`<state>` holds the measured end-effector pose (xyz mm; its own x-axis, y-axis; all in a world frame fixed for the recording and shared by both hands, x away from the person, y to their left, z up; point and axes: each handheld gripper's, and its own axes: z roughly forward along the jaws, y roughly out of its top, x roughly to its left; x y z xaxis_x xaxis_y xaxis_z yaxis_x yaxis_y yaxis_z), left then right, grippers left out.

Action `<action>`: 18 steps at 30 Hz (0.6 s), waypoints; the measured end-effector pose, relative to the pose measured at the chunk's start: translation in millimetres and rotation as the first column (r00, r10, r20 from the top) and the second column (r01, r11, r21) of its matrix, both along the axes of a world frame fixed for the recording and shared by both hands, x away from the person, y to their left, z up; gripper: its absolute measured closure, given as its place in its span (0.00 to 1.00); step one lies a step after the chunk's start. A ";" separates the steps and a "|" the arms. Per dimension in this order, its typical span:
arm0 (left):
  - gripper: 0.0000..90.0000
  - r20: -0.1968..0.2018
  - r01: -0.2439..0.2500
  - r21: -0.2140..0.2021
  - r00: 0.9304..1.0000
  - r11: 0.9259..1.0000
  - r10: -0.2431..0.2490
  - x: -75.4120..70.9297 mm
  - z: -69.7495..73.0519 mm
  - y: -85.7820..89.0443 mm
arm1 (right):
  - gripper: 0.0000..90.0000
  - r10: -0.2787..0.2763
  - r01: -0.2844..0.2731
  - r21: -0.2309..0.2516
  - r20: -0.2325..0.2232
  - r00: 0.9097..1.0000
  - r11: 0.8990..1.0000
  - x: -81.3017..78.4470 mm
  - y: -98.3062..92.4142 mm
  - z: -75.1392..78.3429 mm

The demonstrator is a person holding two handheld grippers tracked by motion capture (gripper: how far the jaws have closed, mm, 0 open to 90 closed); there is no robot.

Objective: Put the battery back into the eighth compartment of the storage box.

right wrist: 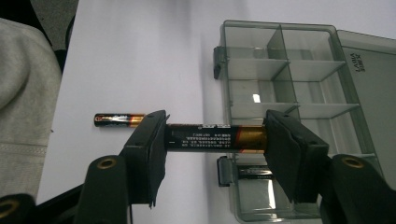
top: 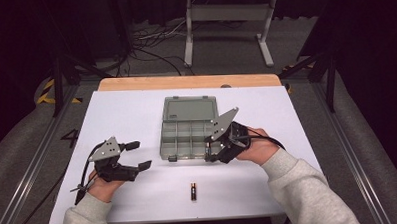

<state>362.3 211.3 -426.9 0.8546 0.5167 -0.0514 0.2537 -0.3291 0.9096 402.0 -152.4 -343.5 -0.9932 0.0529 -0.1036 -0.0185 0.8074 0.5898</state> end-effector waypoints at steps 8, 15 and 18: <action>0.21 0.001 -0.001 0.001 1.000 1.000 0.001 0.1 0.0 0.1 | 0.46 -0.021 0.021 0.010 -0.004 1.000 1.000 14.4 -7.2 0.7; 0.21 0.001 -0.002 0.000 1.000 1.000 0.002 0.2 0.0 0.4 | 0.46 -0.041 0.041 0.011 -0.004 0.999 0.999 24.9 -12.4 0.9; 0.21 -0.007 -0.002 -0.003 1.000 1.000 0.002 -0.3 -0.1 0.0 | 0.46 -0.046 0.046 0.016 -0.006 0.999 0.999 30.5 -14.6 -0.5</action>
